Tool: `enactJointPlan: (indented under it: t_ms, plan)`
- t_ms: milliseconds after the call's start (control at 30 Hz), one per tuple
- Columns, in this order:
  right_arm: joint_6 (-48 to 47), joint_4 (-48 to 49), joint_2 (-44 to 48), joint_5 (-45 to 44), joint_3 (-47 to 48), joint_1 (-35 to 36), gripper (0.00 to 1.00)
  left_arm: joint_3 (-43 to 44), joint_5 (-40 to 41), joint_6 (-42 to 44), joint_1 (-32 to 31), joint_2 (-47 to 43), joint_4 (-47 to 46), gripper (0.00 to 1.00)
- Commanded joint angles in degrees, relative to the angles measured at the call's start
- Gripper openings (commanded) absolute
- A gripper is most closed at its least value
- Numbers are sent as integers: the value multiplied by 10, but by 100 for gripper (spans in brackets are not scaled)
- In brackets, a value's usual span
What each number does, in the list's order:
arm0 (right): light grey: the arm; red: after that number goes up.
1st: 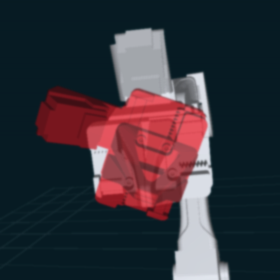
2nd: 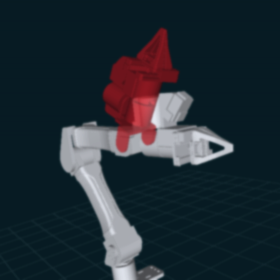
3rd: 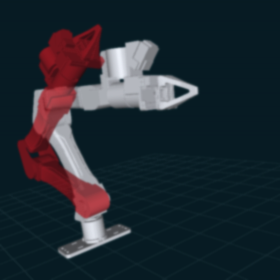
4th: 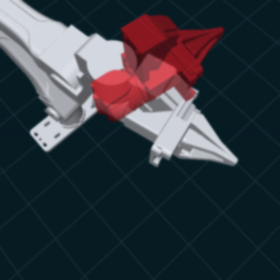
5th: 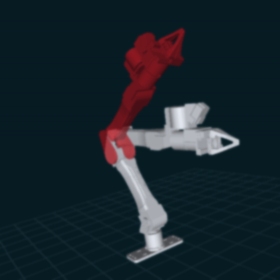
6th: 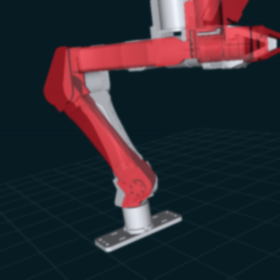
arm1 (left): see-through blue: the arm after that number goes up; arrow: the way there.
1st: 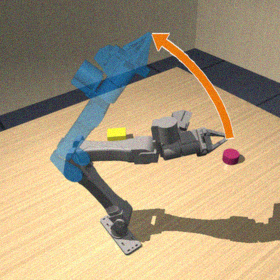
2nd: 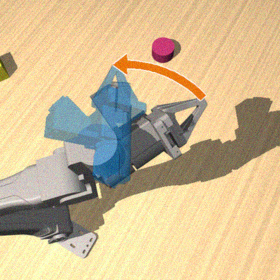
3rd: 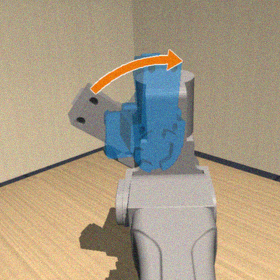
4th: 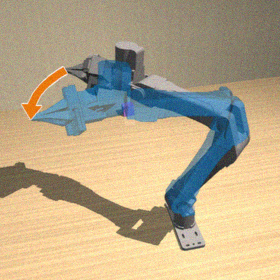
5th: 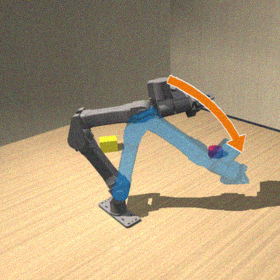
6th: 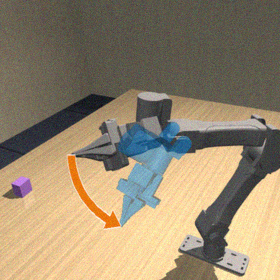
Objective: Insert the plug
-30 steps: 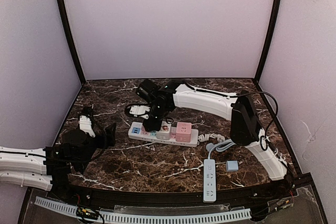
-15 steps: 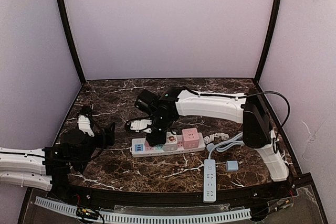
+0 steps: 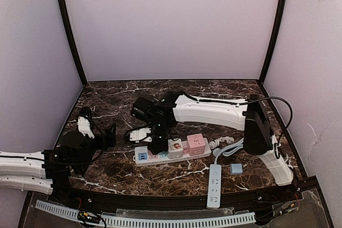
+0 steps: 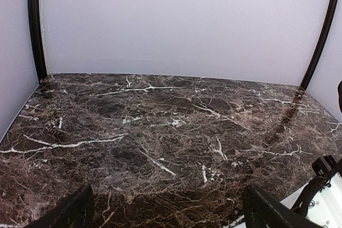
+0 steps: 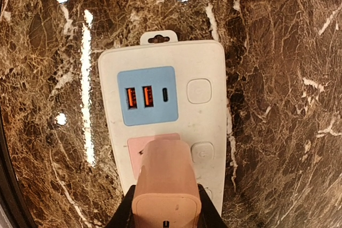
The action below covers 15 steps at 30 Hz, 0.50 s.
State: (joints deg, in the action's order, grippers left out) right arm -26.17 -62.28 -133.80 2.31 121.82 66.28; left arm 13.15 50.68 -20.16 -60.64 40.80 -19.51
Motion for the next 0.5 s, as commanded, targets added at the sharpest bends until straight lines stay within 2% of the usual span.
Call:
enactJointPlan:
  t_ms: [0,200,467]
  plan:
    - [-39,-65,-90,-7,-2,24,0,-3,14,2,2,-4,12,96]
    - [-69,-69,-138,-4,43,35,0,-3,13,3,2,-6,12,96]
    - [-55,-67,-142,6,10,30,0,-5,10,1,2,-18,19,96]
